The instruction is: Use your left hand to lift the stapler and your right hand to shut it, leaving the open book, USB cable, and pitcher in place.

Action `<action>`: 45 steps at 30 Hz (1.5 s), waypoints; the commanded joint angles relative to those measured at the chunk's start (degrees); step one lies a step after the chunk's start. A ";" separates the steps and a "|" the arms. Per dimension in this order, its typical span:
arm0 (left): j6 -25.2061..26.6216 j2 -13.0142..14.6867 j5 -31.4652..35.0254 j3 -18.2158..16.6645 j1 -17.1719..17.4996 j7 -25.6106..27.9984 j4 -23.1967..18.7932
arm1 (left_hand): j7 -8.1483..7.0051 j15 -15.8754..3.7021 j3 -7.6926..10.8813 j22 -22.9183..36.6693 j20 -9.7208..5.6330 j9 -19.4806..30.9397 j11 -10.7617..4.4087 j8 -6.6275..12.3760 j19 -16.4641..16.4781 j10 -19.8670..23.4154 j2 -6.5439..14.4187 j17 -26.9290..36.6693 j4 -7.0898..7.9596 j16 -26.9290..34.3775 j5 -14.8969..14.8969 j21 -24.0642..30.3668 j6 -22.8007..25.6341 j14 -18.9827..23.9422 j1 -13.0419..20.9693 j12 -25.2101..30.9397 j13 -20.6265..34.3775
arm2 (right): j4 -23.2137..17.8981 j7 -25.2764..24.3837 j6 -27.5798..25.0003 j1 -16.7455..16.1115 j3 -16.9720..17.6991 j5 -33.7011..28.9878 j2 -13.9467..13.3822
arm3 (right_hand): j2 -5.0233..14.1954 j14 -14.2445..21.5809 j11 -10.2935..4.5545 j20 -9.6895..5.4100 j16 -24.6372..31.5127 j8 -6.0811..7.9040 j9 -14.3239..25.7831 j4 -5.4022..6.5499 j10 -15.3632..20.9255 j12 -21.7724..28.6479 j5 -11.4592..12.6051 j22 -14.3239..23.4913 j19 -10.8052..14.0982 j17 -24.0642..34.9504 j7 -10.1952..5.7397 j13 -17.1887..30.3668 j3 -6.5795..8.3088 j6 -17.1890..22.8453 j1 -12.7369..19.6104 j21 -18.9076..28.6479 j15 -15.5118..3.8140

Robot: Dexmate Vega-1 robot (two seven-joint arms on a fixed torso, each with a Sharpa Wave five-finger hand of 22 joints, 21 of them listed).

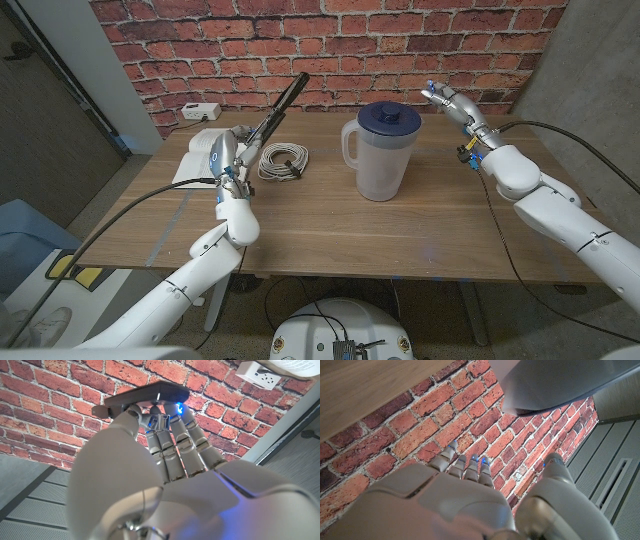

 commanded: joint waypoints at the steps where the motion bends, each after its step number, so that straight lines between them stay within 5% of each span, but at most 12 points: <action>1: -2.65 -1.10 -1.25 -0.58 0.09 -0.59 -0.16 | -3.02 -6.88 1.54 -0.01 -1.29 0.22 -2.17 -0.03 -0.36 2.67 3.58 0.50 -1.65 0.47 -0.05 0.60 2.87 1.83 3.95 -0.12 0.36 | -3.79 -1.83 -2.37 -0.78 0.79 -4.51 -1.83 | -0.16 0.38 -0.18 -0.12 -0.02 0.38 0.13 -0.24 0.28 0.07 0.09 0.28 0.10 -0.08 0.00 0.14 0.19 0.41 0.70 -0.05 -1.39; 30: -5.82 -2.16 1.56 -0.32 0.56 1.42 0.28 | -3.06 -7.06 1.70 -1.28 -1.64 0.08 -2.24 -0.08 -1.08 3.35 3.39 0.41 -1.37 -0.09 -0.15 2.33 3.49 2.60 3.69 -0.84 1.09 | -6.17 -0.72 -2.76 -0.86 1.70 -7.19 -2.52 | -0.23 1.00 -0.53 -0.42 0.08 0.35 0.17 -0.21 1.35 0.27 0.02 0.28 0.43 -0.07 -0.39 0.20 -0.04 0.84 1.29 -0.08 -2.38; 45: -9.51 -3.79 -2.82 -1.92 1.63 -0.24 -0.78 | -2.96 -7.25 1.84 -2.22 -2.35 -0.09 -2.59 -0.34 -1.30 3.60 3.32 0.31 -1.36 -0.67 -0.23 3.30 3.34 2.57 3.23 -1.62 1.02 | -5.48 1.87 -1.56 0.69 1.38 -6.23 -2.54 | 0.16 1.29 -0.01 0.20 0.11 1.94 0.66 0.08 2.91 0.76 0.00 0.32 0.31 0.03 -0.55 0.59 -0.24 5.03 1.50 -0.15 -2.08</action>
